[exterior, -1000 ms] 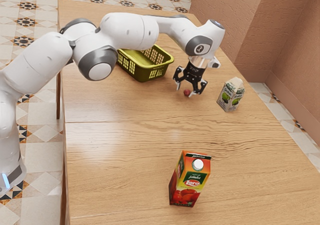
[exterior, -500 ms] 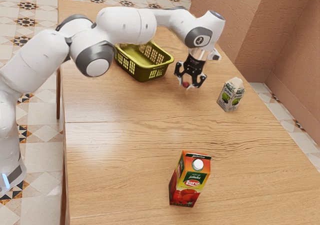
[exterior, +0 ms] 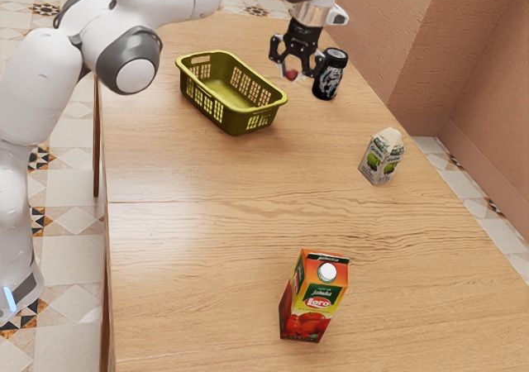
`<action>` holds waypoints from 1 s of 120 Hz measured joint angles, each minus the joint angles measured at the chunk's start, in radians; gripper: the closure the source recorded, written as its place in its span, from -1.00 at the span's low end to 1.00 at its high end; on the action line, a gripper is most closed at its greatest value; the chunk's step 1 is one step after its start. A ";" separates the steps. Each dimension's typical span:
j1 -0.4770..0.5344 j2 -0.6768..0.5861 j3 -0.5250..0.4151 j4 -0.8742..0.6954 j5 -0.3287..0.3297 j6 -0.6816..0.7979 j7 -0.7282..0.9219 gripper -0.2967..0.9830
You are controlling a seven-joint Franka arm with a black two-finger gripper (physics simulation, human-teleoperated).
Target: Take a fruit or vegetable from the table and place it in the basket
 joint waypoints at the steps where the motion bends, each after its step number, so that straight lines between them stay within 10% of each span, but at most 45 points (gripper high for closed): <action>1: 0.000 0.000 0.002 0.000 0.002 -0.002 0.000 0.30; 74: 0.024 0.002 0.216 -0.019 0.028 -0.065 0.029 0.29; 94: 0.029 0.013 0.212 -0.020 0.021 -0.069 0.030 -0.26; 120: 0.029 0.013 0.205 -0.019 0.015 -0.079 0.035 -0.48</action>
